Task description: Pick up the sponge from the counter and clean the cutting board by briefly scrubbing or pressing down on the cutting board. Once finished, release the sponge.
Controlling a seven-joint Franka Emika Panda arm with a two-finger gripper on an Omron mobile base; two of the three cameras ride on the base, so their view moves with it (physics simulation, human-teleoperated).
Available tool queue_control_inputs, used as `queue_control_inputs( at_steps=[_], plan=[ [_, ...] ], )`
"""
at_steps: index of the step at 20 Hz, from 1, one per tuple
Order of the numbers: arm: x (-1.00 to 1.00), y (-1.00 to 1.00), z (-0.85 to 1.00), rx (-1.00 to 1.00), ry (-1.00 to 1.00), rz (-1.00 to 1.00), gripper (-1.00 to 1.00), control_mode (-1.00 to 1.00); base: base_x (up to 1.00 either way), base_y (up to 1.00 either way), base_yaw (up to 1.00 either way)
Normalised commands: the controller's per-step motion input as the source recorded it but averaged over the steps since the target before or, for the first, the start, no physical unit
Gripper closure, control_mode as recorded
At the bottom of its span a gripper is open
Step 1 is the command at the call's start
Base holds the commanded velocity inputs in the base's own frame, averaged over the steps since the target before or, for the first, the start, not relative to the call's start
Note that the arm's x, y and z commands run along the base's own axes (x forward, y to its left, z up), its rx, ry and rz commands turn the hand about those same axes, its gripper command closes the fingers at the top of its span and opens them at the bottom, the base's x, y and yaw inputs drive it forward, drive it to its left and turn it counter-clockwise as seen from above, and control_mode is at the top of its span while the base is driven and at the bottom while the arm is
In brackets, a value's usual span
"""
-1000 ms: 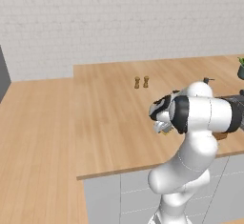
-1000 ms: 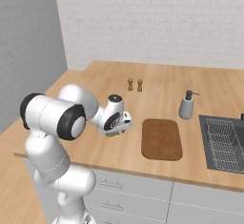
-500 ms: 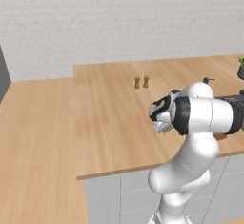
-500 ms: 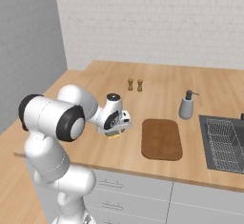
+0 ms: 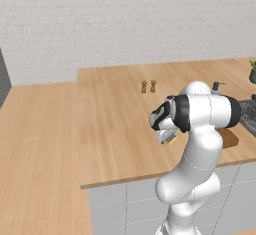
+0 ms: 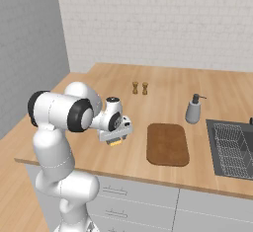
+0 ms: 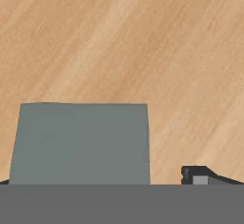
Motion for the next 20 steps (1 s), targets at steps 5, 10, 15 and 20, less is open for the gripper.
queue_control_inputs(
  at_steps=[5,10,15,20],
  plan=[
    [0.84,0.04,0.01,0.01,-0.14,0.00,-1.00,-1.00,0.00,0.00,0.00],
    [0.36,-0.08,-0.80,-0.03,0.32,0.00,-1.00,-1.00,0.00,0.00,0.00],
    [-0.31,-0.19,-1.00,-0.16,0.63,0.03,-1.00,-1.00,0.00,0.00,0.00],
    [-0.96,-0.53,-1.00,-0.13,0.20,0.07,-1.00,-1.00,0.00,0.00,0.00]
  ],
)
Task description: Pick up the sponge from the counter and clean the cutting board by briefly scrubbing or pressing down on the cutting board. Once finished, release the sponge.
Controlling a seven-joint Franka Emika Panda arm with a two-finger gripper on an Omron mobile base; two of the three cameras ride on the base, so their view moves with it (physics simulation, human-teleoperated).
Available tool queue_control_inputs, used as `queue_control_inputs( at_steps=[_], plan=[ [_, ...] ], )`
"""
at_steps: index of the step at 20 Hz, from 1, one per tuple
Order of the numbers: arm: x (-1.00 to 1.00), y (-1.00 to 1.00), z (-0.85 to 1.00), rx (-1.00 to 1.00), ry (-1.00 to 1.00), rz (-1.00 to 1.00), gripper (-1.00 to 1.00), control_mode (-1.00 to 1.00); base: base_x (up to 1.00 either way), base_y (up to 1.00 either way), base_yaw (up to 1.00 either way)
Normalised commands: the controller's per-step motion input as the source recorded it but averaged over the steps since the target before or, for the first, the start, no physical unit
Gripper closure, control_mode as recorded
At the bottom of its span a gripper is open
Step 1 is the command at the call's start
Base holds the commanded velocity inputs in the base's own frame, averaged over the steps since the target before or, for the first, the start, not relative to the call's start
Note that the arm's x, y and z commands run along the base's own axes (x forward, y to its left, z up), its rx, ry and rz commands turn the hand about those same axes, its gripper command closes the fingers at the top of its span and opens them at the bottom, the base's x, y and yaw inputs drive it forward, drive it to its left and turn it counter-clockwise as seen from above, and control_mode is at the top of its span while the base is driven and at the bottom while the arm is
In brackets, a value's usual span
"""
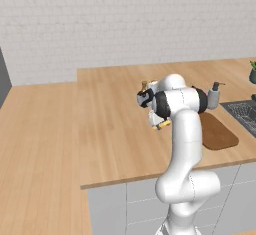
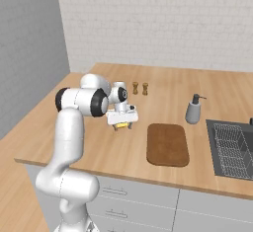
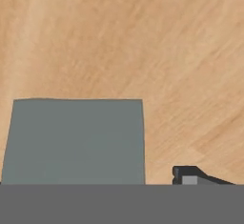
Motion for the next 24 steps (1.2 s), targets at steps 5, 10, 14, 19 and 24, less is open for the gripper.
queue_control_inputs(
  at_steps=[5,10,14,19,24],
  plan=[
    [-1.00,-0.98,-1.00,-0.02,0.00,0.14,-1.00,-1.00,0.00,0.00,0.00],
    [-1.00,-0.92,-1.00,-0.03,-0.02,0.11,-1.00,-1.00,0.00,0.00,0.00],
    [-1.00,-0.96,-1.00,-0.04,-0.03,0.10,-1.00,-1.00,0.00,0.00,0.00],
    [-1.00,-1.00,-1.00,-0.04,-0.06,0.04,-1.00,-1.00,0.00,0.00,0.00],
    [-1.00,-1.00,-1.00,-0.06,-0.05,0.00,-1.00,-1.00,0.00,0.00,0.00]
  ],
)
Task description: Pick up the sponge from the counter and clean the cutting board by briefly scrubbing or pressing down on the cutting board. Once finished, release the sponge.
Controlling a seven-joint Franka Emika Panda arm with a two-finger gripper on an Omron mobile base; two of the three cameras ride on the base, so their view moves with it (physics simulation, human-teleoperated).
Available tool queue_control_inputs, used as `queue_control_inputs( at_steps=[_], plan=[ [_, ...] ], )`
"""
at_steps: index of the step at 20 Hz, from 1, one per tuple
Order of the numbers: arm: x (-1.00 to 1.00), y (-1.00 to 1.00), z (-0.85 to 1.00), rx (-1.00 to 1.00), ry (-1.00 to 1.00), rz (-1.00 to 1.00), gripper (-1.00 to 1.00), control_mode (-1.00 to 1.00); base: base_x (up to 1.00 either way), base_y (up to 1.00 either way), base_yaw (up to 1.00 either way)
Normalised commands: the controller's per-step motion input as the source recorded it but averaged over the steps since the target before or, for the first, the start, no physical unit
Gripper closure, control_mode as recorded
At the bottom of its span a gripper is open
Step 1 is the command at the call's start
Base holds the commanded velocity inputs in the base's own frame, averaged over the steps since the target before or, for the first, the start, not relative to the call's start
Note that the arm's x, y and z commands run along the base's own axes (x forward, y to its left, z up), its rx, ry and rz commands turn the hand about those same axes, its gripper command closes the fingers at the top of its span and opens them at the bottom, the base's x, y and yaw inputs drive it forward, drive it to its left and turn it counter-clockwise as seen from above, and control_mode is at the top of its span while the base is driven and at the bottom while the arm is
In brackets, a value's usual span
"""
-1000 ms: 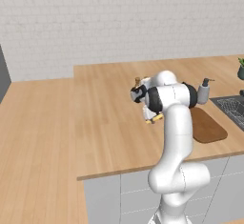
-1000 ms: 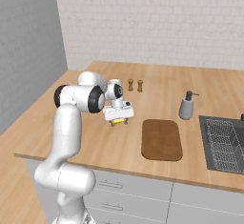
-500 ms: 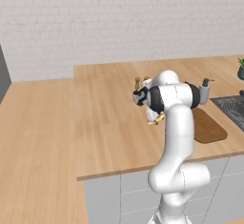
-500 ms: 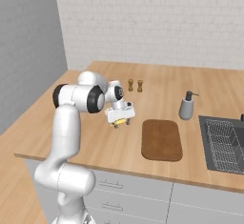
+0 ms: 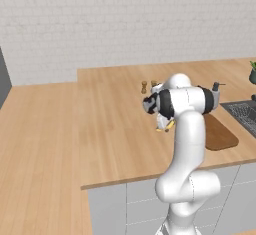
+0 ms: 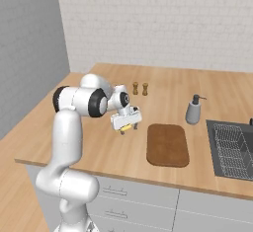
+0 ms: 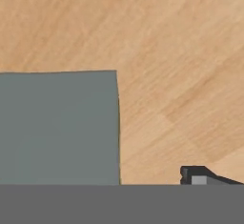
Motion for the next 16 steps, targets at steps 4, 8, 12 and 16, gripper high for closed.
queue_control_inputs(
  at_steps=[4,8,12,16],
  plan=[
    [-1.00,-1.00,-0.99,-0.04,-0.04,0.02,-1.00,-1.00,0.00,0.00,0.00],
    [-1.00,-1.00,-0.87,0.00,-0.07,0.01,-1.00,-1.00,0.00,0.00,0.00],
    [-1.00,-1.00,-0.91,0.00,-0.06,0.00,-1.00,-1.00,0.00,0.00,0.00],
    [-1.00,-1.00,-0.90,0.00,-0.04,0.00,-1.00,-1.00,0.00,0.00,0.00]
  ],
)
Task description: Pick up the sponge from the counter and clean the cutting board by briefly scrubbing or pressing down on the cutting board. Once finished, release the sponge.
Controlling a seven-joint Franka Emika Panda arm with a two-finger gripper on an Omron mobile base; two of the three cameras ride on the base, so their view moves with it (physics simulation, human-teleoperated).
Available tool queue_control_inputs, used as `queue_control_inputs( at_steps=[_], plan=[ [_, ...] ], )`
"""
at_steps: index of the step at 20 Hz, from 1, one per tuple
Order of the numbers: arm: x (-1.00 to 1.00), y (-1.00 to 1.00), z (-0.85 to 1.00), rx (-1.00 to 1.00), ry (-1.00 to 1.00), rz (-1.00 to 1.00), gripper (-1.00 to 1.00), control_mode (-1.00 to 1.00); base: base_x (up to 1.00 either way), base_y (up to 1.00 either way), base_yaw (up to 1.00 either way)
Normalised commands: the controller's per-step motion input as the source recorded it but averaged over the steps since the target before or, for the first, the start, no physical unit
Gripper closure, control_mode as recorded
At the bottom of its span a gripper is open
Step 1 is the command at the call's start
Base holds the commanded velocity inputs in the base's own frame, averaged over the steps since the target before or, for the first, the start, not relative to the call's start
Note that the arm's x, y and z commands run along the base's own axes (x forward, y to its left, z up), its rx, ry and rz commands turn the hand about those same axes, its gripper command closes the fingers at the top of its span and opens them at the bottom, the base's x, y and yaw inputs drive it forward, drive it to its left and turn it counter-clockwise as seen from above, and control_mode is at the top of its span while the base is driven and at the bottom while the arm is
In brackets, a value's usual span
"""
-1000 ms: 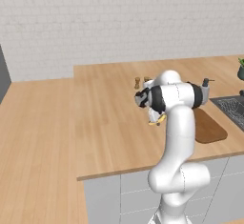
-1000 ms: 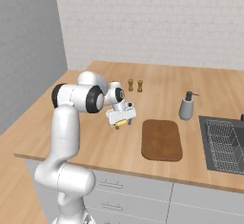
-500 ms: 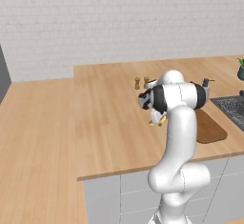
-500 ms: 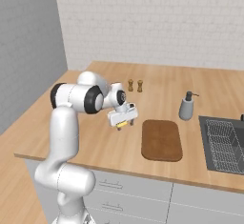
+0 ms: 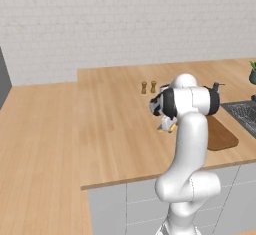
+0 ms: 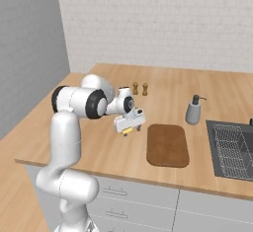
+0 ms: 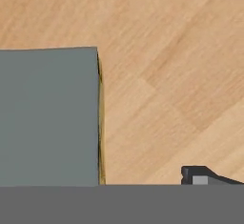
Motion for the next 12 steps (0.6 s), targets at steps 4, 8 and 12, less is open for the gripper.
queue_control_inputs(
  at_steps=[4,8,12],
  plan=[
    [-1.00,-1.00,-0.90,0.00,-0.03,0.00,-1.00,-1.00,0.00,0.00,0.00],
    [-1.00,-1.00,-0.93,0.00,-0.01,0.00,-1.00,-1.00,0.00,0.00,0.00],
    [-1.00,-0.97,-0.89,0.00,-0.04,0.00,-1.00,-1.00,0.00,0.00,0.00]
  ],
)
